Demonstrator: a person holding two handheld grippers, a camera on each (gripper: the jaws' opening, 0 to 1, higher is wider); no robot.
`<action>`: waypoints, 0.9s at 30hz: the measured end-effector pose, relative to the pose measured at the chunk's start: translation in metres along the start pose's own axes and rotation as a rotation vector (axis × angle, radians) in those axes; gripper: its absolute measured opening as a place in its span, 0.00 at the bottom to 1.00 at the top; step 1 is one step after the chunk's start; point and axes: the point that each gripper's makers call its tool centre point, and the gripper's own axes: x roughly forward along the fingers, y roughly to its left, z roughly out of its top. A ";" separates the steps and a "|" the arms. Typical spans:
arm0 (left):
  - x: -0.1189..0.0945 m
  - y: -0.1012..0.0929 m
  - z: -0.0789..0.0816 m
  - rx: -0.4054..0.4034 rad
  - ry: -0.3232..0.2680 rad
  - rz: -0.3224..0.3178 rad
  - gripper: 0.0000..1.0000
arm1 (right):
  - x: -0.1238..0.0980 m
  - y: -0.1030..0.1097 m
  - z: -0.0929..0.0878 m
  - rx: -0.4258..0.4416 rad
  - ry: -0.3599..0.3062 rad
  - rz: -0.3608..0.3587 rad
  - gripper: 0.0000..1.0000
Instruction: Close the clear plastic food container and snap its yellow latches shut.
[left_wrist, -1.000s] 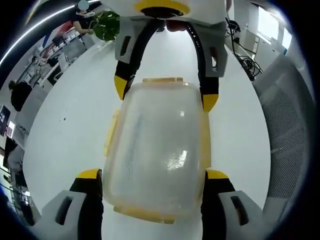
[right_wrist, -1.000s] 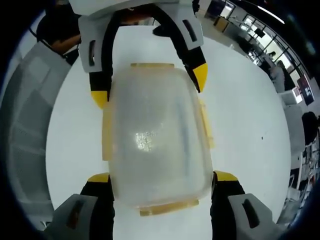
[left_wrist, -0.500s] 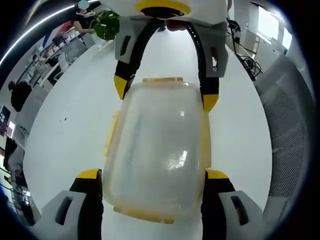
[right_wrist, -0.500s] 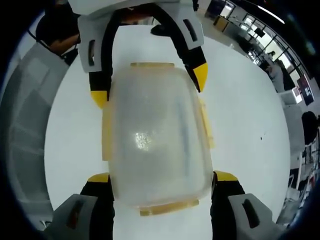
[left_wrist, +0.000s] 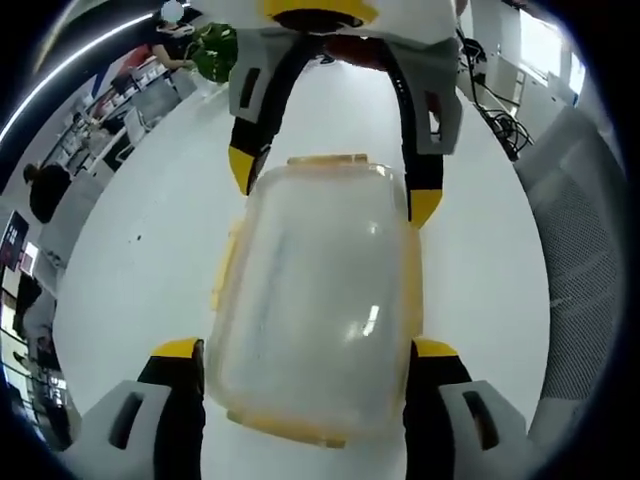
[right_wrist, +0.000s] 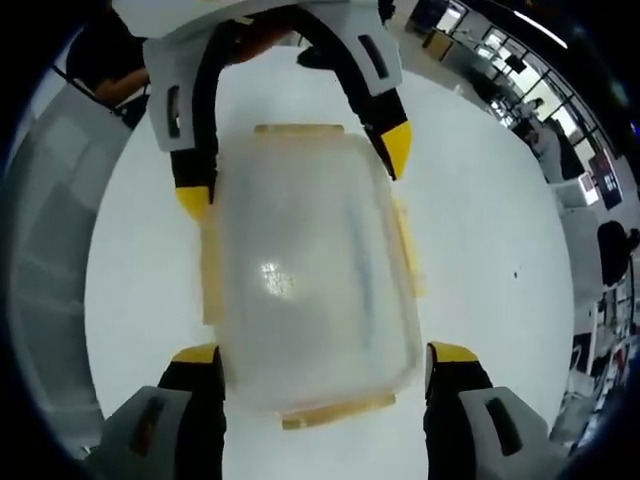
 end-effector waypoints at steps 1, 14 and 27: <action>-0.002 0.000 0.000 -0.003 -0.001 0.002 0.82 | -0.002 -0.001 0.000 0.005 -0.004 -0.004 0.85; -0.017 0.000 -0.002 -0.121 -0.062 0.091 0.86 | -0.015 0.016 0.004 0.186 -0.129 -0.059 0.85; -0.034 -0.018 -0.013 -0.299 -0.129 0.133 0.91 | -0.027 0.032 0.000 0.348 -0.218 -0.117 0.85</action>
